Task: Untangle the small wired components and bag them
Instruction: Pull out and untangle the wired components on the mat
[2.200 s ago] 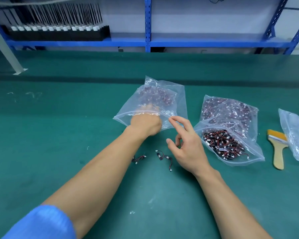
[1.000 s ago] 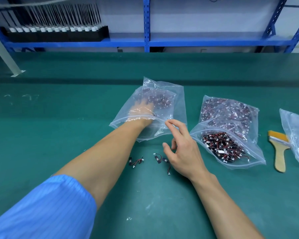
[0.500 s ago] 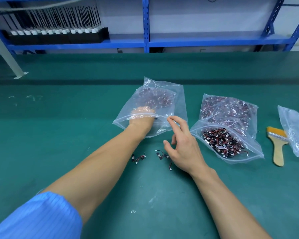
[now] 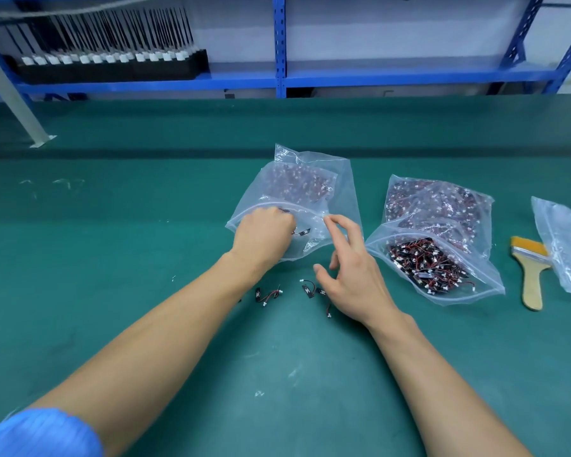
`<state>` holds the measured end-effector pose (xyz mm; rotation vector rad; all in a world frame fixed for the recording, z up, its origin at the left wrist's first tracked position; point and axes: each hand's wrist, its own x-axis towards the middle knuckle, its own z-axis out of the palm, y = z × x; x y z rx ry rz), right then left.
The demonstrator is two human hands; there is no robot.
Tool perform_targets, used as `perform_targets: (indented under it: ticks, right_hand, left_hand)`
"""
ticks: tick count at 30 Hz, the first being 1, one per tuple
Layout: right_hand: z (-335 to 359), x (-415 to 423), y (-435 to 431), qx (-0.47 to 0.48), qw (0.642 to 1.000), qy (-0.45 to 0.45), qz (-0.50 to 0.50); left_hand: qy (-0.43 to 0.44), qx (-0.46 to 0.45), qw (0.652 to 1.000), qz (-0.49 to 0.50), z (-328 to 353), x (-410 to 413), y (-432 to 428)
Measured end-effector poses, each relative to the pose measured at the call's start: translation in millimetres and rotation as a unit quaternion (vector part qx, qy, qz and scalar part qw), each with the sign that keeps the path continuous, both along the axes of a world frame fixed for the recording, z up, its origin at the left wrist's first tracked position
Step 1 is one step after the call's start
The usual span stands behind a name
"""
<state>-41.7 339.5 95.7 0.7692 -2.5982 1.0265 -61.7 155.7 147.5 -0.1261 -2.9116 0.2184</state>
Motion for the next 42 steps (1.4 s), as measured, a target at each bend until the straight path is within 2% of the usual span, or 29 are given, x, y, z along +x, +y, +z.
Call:
perform_targets:
  ticks: [3, 6, 8, 13, 17, 21, 23, 26, 31, 34, 38, 42]
  right_hand:
    - [-1, -1, 0, -0.003, 1.0, -0.003, 0.002]
    - [-3, -2, 1, -0.009, 1.0, -0.006, 0.002]
    - [-4, -4, 2, -0.014, 1.0, -0.011, 0.002]
    - [-6, -5, 3, -0.028, 0.999, -0.023, 0.011]
    - [-7, -7, 3, -0.044, 0.999, -0.024, 0.011]
    - [-9, -8, 2, -0.061, 0.998, -0.027, 0.013]
    - [-10, -8, 2, -0.069, 0.997, -0.027, 0.014]
    - [-9, -8, 3, -0.072, 0.997, -0.024, 0.011]
    - [-10, -9, 3, -0.069, 0.997, -0.019, 0.001]
    - [-9, -8, 2, -0.069, 0.998, -0.006, -0.008]
    - [0, -2, 1, -0.084, 0.995, 0.028, -0.046]
    - [16, 13, -3, -0.104, 0.987, 0.11, -0.051]
  left_hand:
    - [0.063, 0.096, 0.992, -0.046, 0, 17, -11]
    - [0.157, 0.238, 0.953, -0.1, 3, 43, -20]
    - [0.178, 0.311, 0.928, -0.099, 3, 57, -27]
    - [0.146, 0.49, 0.855, -0.082, -2, 83, -50]
    - [0.07, 0.577, 0.808, -0.099, -6, 101, -64]
    - [0.006, 0.668, 0.733, -0.126, -7, 114, -76]
    - [-0.011, 0.688, 0.713, -0.138, -7, 119, -83]
    - [-0.062, 0.687, 0.711, -0.137, -8, 123, -94]
    - [-0.152, 0.614, 0.766, -0.119, -13, 123, -99]
    - [-0.168, 0.578, 0.791, -0.109, -18, 123, -100]
    - [-0.16, 0.588, 0.786, -0.099, -17, 124, -100]
    - [-0.146, 0.605, 0.776, -0.1, -14, 126, -96]
